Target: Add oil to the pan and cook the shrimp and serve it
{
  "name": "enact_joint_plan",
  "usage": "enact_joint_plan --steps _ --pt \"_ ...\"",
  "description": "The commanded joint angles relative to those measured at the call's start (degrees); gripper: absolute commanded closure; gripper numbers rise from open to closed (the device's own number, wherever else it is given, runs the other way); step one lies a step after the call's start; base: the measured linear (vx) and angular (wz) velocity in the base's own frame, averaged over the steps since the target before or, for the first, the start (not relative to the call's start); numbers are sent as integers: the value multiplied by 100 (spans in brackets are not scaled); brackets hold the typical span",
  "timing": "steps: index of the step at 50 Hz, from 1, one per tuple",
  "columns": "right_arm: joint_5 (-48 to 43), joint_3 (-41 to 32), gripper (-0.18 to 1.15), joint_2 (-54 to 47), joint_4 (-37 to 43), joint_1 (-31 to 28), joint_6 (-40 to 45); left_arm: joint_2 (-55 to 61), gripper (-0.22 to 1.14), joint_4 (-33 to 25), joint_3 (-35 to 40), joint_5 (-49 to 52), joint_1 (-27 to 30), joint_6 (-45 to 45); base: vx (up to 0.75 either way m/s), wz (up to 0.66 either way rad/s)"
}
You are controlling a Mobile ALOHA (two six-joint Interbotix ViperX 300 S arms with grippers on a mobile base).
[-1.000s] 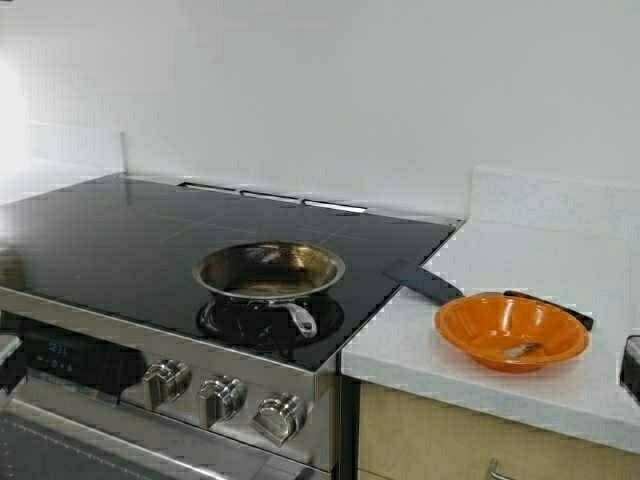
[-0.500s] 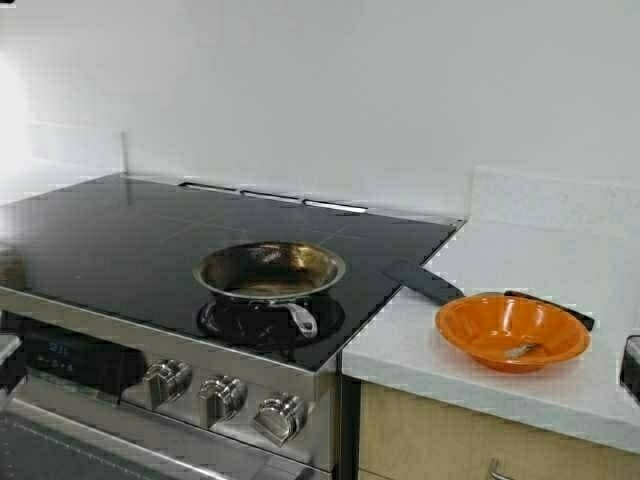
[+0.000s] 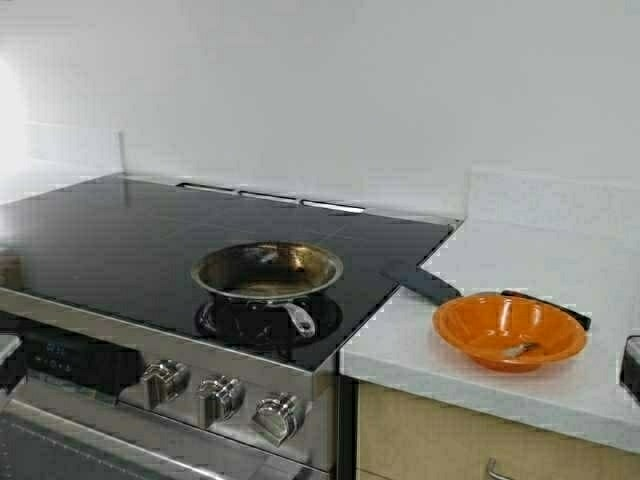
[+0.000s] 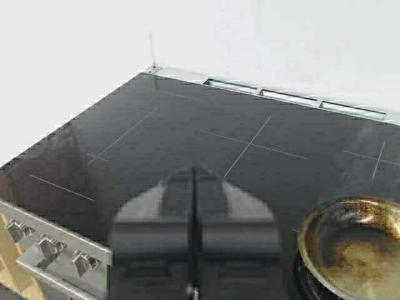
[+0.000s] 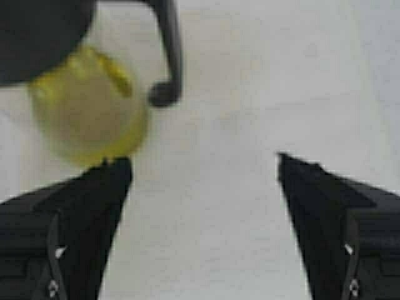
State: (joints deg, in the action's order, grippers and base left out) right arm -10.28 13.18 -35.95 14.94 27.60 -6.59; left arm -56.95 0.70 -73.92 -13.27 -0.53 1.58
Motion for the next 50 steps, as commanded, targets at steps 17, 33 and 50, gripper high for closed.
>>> enact_joint_plan --steps 17,33,50 --pt "510 246 3 1758 141 -650 -18 -220 89 -70 149 -35 0 -18 0 0" --pt "712 738 98 3050 -149 -1521 -308 -272 89 -70 176 9 0 -18 0 0" --pt "1485 1055 88 4570 -896 -2979 -1037 -369 89 -70 185 9 0 -18 0 0"
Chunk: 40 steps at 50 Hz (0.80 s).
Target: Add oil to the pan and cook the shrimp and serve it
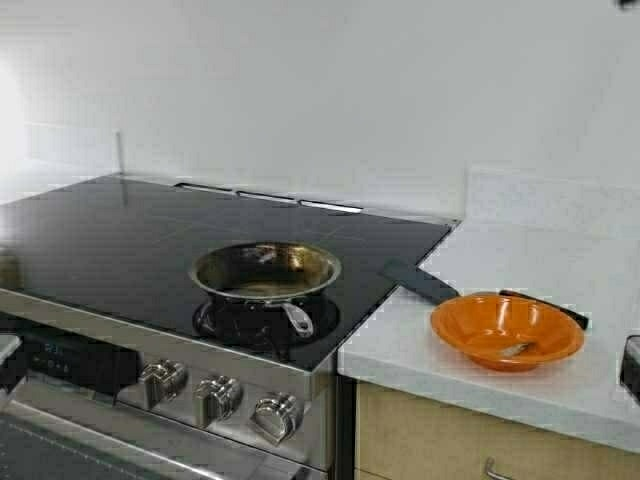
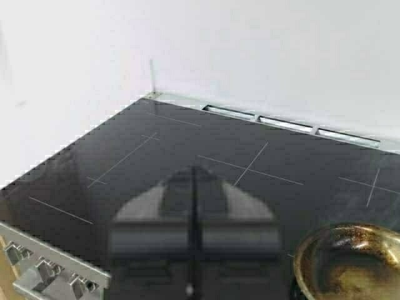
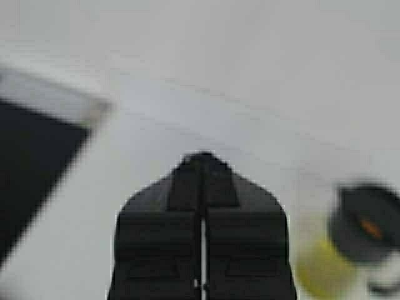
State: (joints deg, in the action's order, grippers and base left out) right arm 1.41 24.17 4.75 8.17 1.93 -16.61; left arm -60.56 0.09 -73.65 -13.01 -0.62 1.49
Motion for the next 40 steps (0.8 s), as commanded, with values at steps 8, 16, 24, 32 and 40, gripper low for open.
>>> enact_joint_plan --steps 8,16,24,32,40 --pt "1301 -246 88 562 -642 -1046 -26 -18 89 -9 158 9 9 -9 0 0" --pt "1740 -299 88 422 -976 -1819 35 -18 89 -9 158 26 9 -18 0 0" --pt "1731 -158 88 220 -1055 -2452 316 -18 89 -9 167 26 18 -9 0 0" --pt "1731 149 82 -62 -1143 -3050 668 -18 89 0 167 26 18 -9 0 0" --pt "1731 483 77 -308 -1362 -3656 1107 -18 89 0 167 26 9 -18 0 0"
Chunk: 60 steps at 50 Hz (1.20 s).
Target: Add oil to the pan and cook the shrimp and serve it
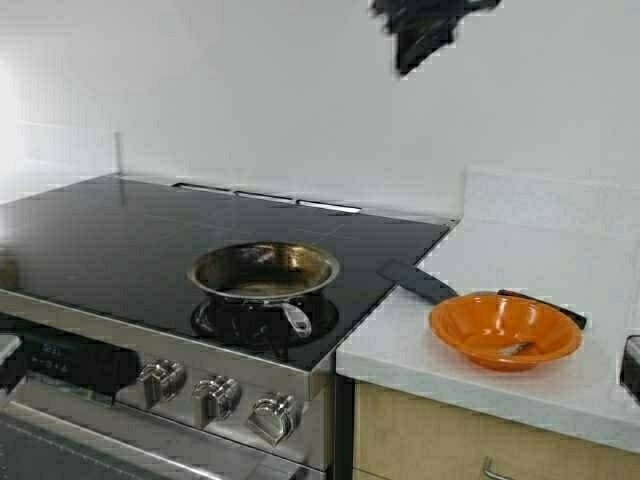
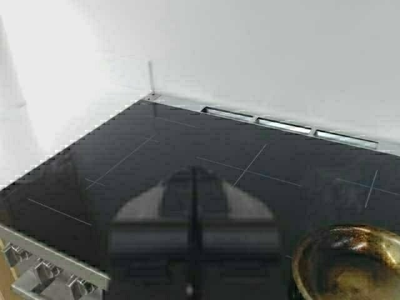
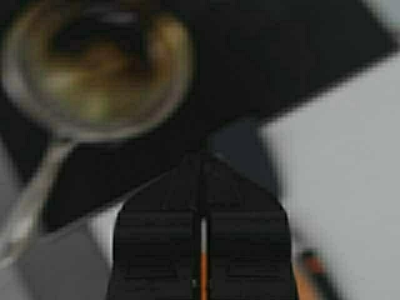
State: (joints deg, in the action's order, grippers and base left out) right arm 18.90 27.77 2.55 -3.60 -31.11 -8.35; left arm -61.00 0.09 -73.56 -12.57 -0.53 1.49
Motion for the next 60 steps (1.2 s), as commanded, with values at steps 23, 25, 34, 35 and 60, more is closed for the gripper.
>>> enact_joint_plan --steps 23,25,34,35,60 --pt "1600 53 77 -1424 -4377 -1819 4553 -53 89 0 141 -18 0 -18 0 0" --pt "1995 97 77 -1503 -4992 -1916 5010 -79 89 0 141 -18 0 -18 0 0" --pt "3226 554 77 -1828 -6820 -2443 7277 -141 89 -9 132 -18 0 -18 0 0" --pt "3208 598 77 -1854 -6829 -2479 7383 -141 89 0 123 -18 0 -18 0 0" --pt "3182 896 89 -3305 -6706 -3393 8552 -141 89 -9 123 -18 0 -26 0 0"
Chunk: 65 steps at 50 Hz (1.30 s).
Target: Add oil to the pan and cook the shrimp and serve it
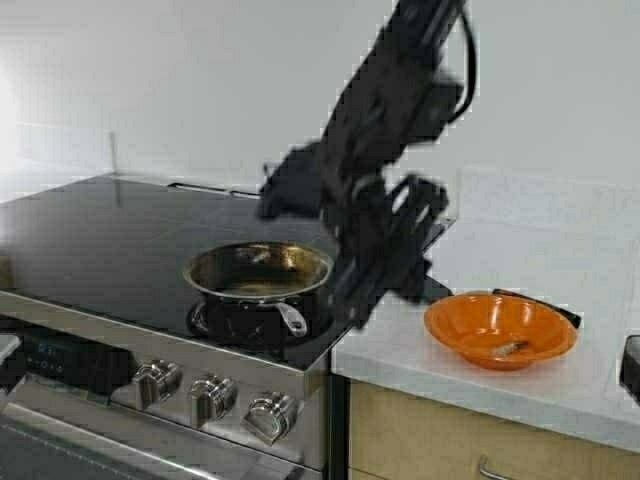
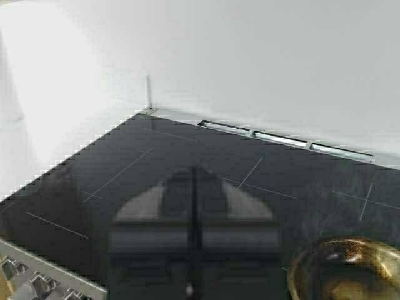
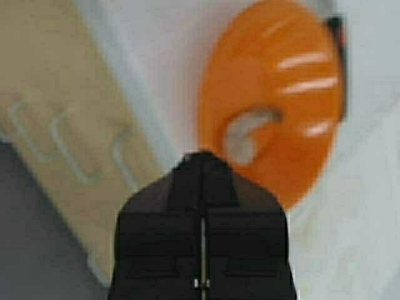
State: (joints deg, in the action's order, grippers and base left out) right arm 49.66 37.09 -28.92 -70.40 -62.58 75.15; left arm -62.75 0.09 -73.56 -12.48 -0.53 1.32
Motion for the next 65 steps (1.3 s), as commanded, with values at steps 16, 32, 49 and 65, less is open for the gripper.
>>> enact_joint_plan --steps 16,32,49,65 --pt "1424 -79 49 -844 -18 -475 220 35 89 -9 105 -18 0 -141 0 0" --pt "1160 -114 -1 -905 185 -492 246 35 89 -9 97 -18 0 -141 0 0" --pt "1169 -141 -1 -1274 -185 -475 343 35 89 -9 97 -9 0 -141 0 0" --pt "1213 -308 0 -1863 -712 -237 1169 35 89 -9 88 26 0 -141 0 0"
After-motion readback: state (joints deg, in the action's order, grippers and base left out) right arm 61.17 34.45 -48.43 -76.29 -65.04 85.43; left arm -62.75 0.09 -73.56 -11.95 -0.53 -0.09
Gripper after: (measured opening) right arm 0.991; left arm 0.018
